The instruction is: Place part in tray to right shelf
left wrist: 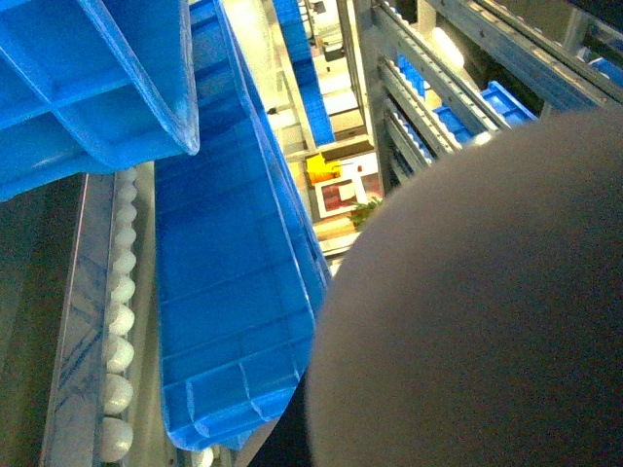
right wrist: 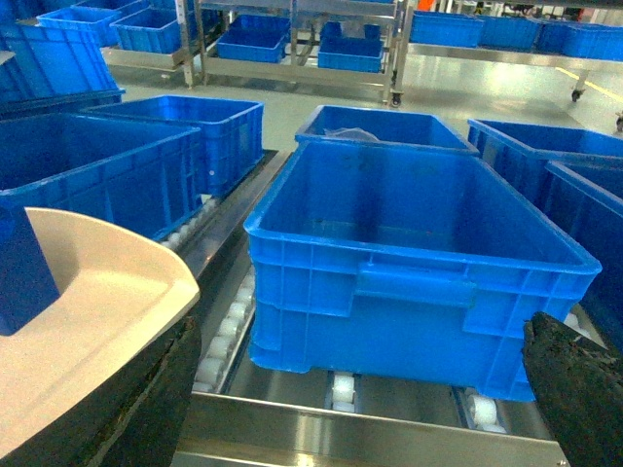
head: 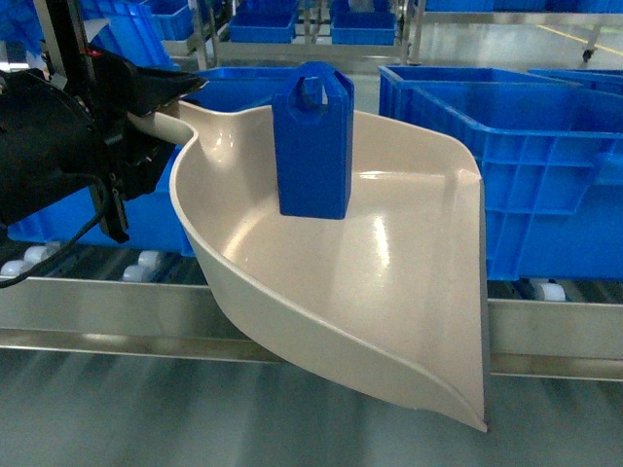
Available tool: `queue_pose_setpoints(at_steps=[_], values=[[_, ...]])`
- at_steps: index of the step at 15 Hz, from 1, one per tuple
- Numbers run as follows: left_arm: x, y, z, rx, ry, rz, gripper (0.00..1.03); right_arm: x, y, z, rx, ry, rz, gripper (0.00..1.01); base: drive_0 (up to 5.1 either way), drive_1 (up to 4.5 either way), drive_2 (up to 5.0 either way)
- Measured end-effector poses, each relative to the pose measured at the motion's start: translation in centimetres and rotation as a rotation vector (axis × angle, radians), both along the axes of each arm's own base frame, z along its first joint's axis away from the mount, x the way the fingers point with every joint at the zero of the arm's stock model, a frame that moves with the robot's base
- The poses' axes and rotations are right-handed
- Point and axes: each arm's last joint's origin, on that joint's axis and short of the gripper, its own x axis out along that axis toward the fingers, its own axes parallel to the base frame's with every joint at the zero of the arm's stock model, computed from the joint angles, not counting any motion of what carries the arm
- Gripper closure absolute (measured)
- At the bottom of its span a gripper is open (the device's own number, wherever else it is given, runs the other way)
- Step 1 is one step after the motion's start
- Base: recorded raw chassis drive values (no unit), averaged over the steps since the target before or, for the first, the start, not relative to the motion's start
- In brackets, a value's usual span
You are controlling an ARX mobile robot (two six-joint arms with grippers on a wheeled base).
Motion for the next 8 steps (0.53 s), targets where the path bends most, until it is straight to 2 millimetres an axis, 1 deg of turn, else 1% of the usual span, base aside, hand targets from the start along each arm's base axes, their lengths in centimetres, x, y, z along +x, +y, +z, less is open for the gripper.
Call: queue_pose_setpoints(at_steps=[3,8], values=[[0.00,0.01,0.00,0.000,0.000,0.001,0.90,0.00,0.00,0.00,0.000,0.000,0.000,0.03,-0.1,4.11,-4.3],[0.00,0.00,-0.01,0.000,0.001,0.000,0.90,0.00,0.00,0.00,0.000,0.000,0.000,0.03,0.0,0.00,0.0]])
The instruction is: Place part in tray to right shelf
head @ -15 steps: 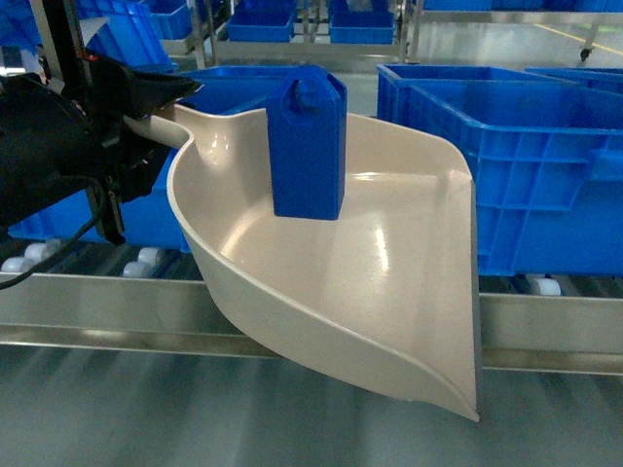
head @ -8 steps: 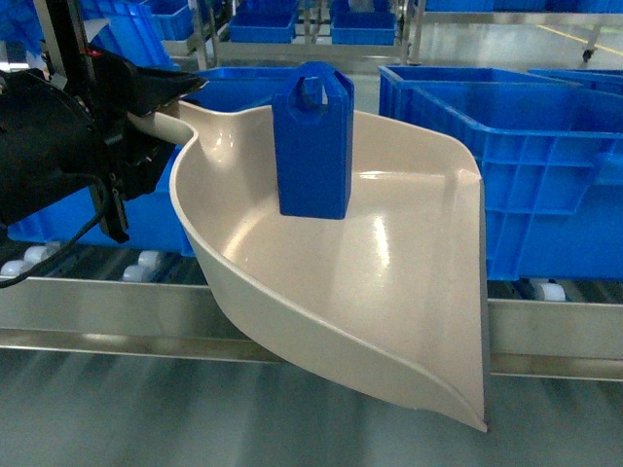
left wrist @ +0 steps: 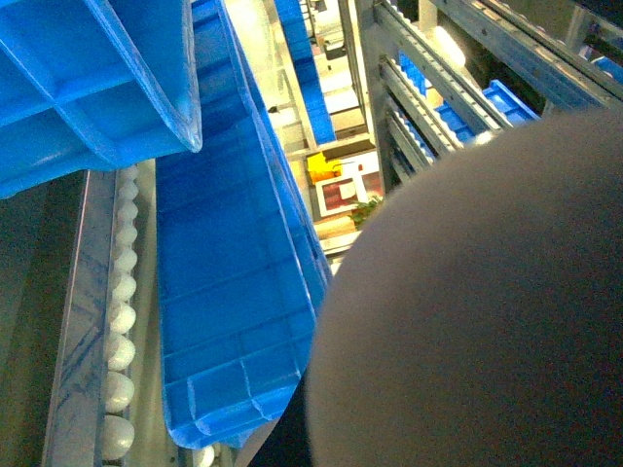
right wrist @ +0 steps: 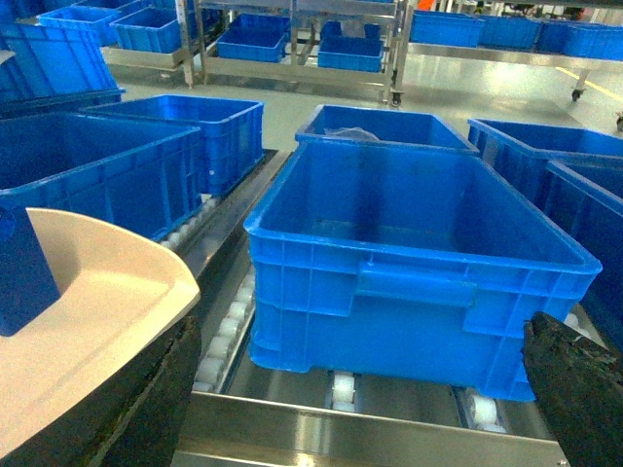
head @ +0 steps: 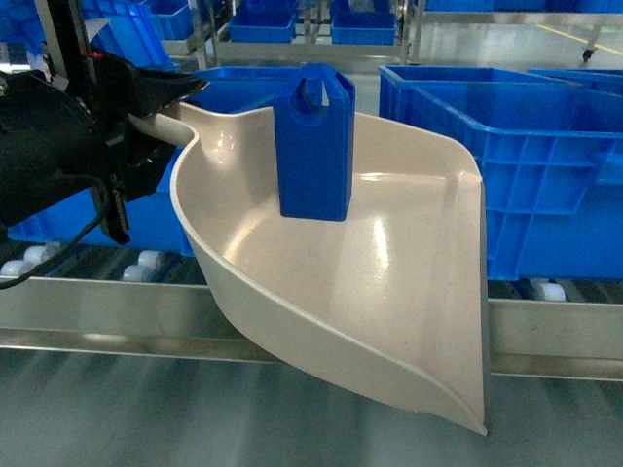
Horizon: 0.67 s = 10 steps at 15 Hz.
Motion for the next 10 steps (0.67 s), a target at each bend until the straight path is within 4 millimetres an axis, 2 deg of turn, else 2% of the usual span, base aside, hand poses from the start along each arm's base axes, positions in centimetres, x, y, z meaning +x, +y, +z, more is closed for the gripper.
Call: queue_pose_setpoints(at_steps=[10], values=[[0.00,0.00,0.00,0.000,0.000,0.000,0.90,0.00,0.00,0.00,0.000,0.000,0.000,0.03,0.0,0.00,0.0]])
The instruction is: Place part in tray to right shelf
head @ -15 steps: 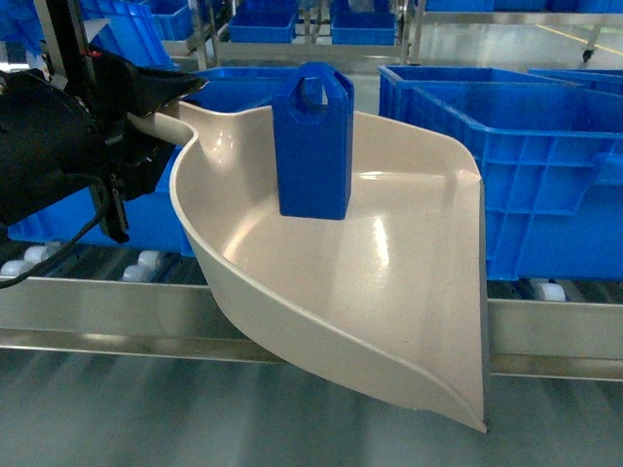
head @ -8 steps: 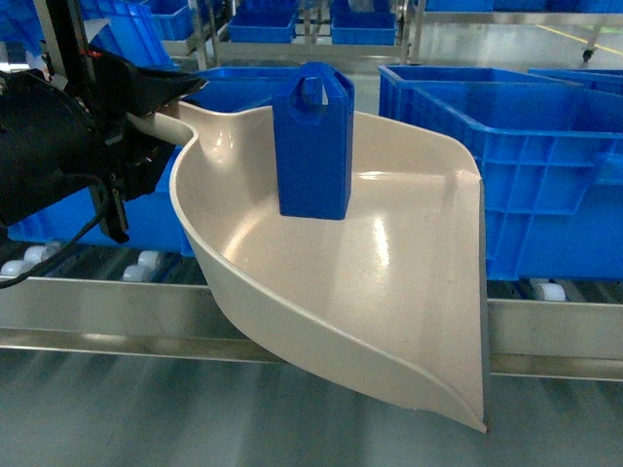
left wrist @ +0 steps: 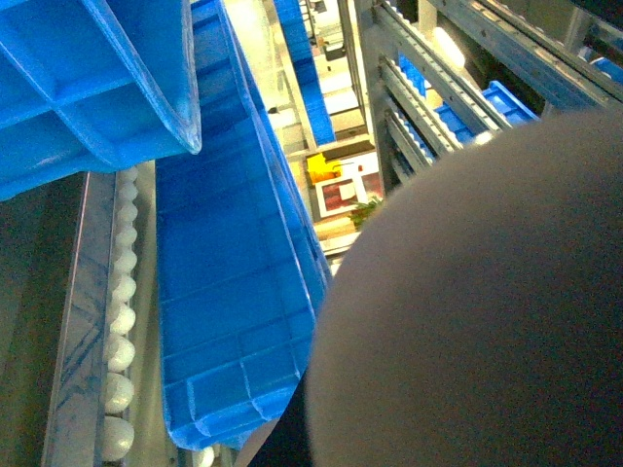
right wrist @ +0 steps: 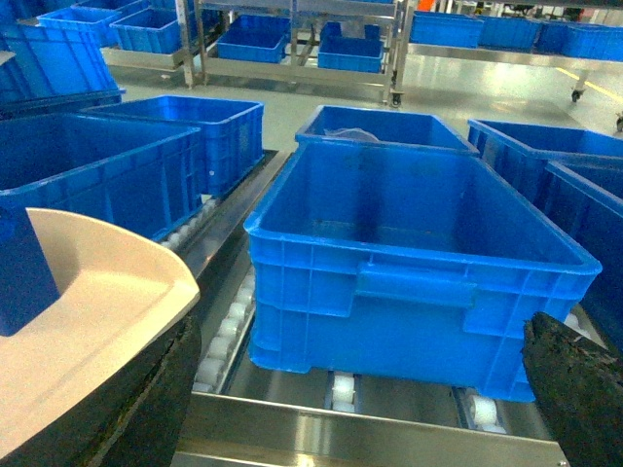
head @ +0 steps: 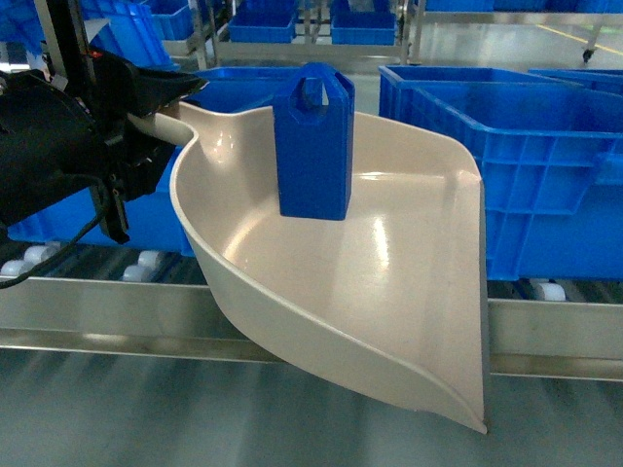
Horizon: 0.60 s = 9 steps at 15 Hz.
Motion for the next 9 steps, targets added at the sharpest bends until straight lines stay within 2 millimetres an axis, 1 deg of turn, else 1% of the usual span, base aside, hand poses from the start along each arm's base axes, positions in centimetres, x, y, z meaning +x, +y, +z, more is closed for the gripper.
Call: queue_pose_setpoints(at_steps=[9], values=[[0.00,0.00,0.00,0.000,0.000,0.000,0.90,0.00,0.00,0.00,0.000,0.000,0.000,0.03,0.0,0.00,0.0]])
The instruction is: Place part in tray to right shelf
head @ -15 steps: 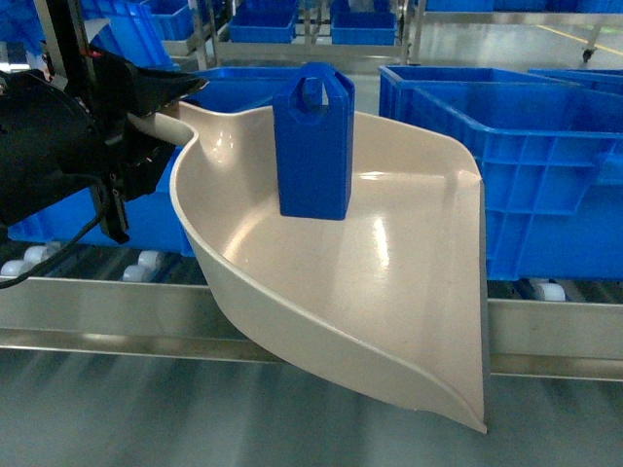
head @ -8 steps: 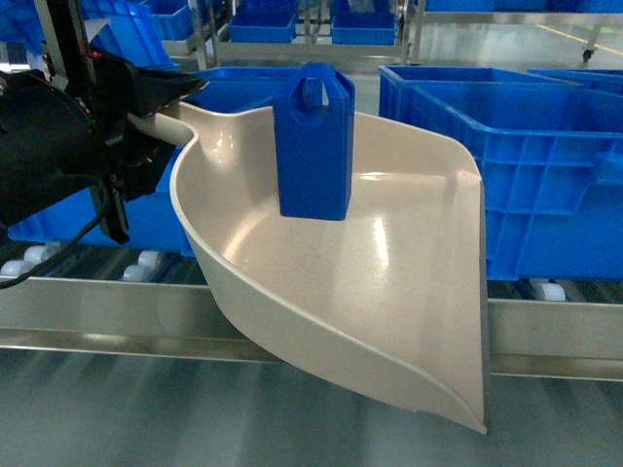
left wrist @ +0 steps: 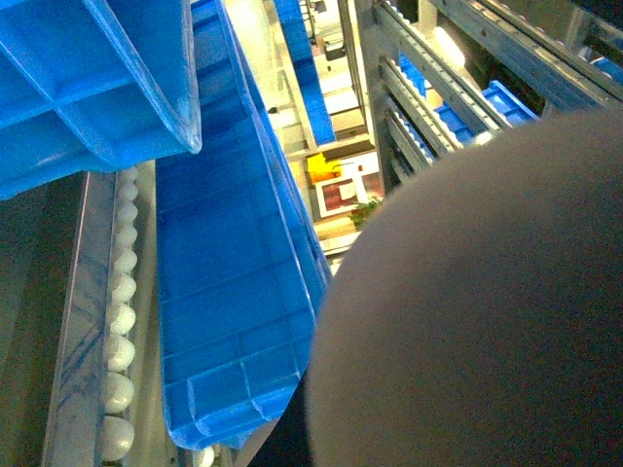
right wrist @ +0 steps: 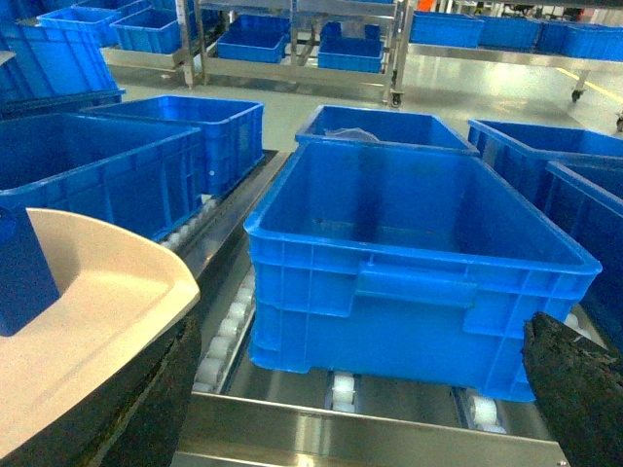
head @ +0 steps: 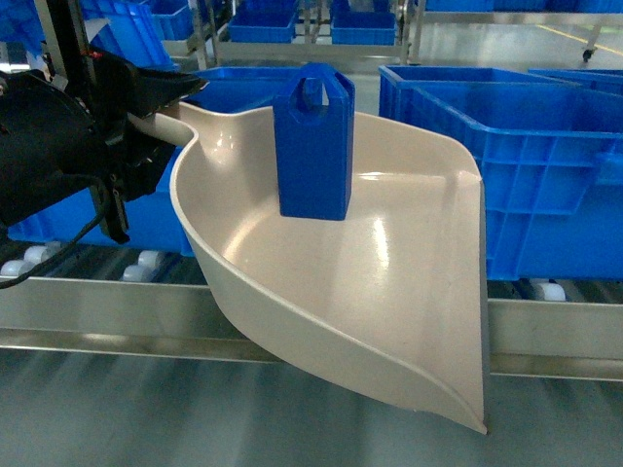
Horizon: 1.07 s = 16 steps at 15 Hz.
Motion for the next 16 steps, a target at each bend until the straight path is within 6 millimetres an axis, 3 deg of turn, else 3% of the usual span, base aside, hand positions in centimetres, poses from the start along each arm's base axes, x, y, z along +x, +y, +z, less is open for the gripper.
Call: queue_pose_setpoints(at_steps=[16], values=[[0.00,0.00,0.00,0.000,0.000,0.000,0.90,0.00,0.00,0.00,0.000,0.000,0.000,0.03,0.0,0.00,0.0]])
